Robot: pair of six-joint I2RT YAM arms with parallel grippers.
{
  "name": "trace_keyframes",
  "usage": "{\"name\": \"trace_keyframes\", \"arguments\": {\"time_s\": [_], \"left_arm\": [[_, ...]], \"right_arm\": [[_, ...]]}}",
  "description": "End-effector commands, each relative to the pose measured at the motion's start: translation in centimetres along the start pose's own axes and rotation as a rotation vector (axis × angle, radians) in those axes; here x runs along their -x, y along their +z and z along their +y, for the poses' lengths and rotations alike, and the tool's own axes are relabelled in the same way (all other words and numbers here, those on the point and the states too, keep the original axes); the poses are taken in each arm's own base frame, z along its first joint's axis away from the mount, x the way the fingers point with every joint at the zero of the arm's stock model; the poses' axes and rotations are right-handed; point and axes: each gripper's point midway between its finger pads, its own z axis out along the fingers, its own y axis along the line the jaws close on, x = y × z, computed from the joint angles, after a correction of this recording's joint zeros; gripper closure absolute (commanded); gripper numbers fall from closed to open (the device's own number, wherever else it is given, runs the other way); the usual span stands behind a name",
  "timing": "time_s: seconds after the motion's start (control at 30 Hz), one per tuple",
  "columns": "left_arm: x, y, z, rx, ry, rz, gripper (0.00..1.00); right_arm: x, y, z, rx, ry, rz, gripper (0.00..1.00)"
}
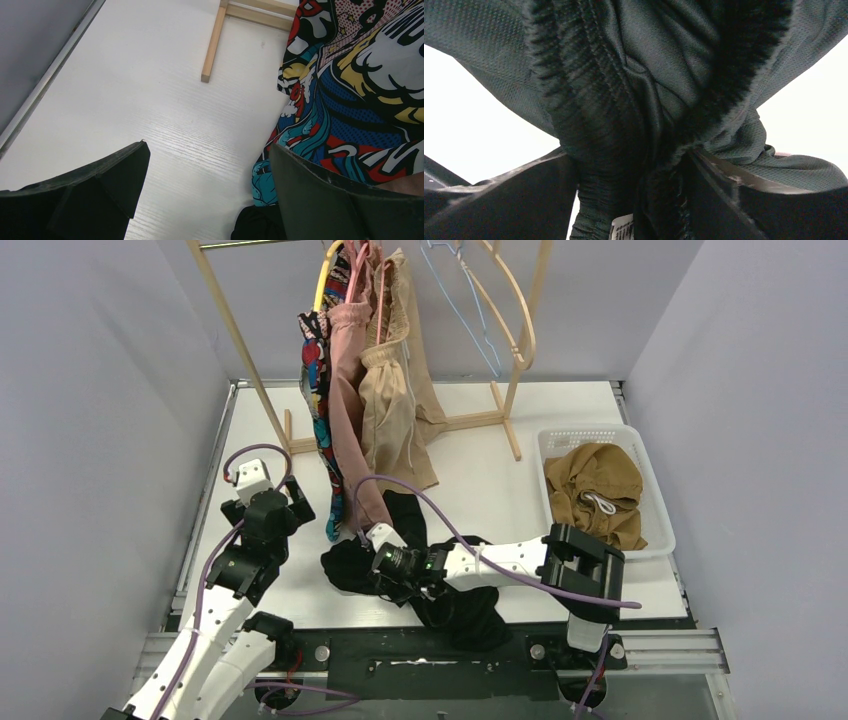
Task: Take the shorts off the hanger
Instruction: Pick up the shorts at the center of the board.
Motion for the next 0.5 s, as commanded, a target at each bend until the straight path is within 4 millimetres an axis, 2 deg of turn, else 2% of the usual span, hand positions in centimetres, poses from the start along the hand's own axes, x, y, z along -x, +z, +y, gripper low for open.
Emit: {"name": "trace_keyframes", "arguments": {"time_s": [0.0,0.17,0.23,0.4,0.47], "left_arm": [[2.8,-0.7,-0.7,-0.028,-0.057,-0.069,0.09],[2.9,-0.8,-0.6,-0.029,-0.062,-0.073,0.09],[2.8,-0.8,-0.7,-0.031,-0.062,-0.072,0.09],[2.8,-0.7,-0.9,-0.034,-0.057,-0.065,0.09],[2.8,-0.7,-0.9,-0.035,-0.058,-0.067,0.09]], "right_arm": [[-0.7,0.5,-0.5,-0.007,0.014,0.02,0.39],[2.2,-1.3,-1.6,-0.031,0.061,-0.065,0.72],[3.7,-2.6,-1.7,-0.019,0.066,-0.121,0.89],[7.0,-7.0,-2.5,0.002,0.07,-0.259,1.0],[8.2,-9.3,-3.1,0.006,0.081,-0.323,1.0]]}}
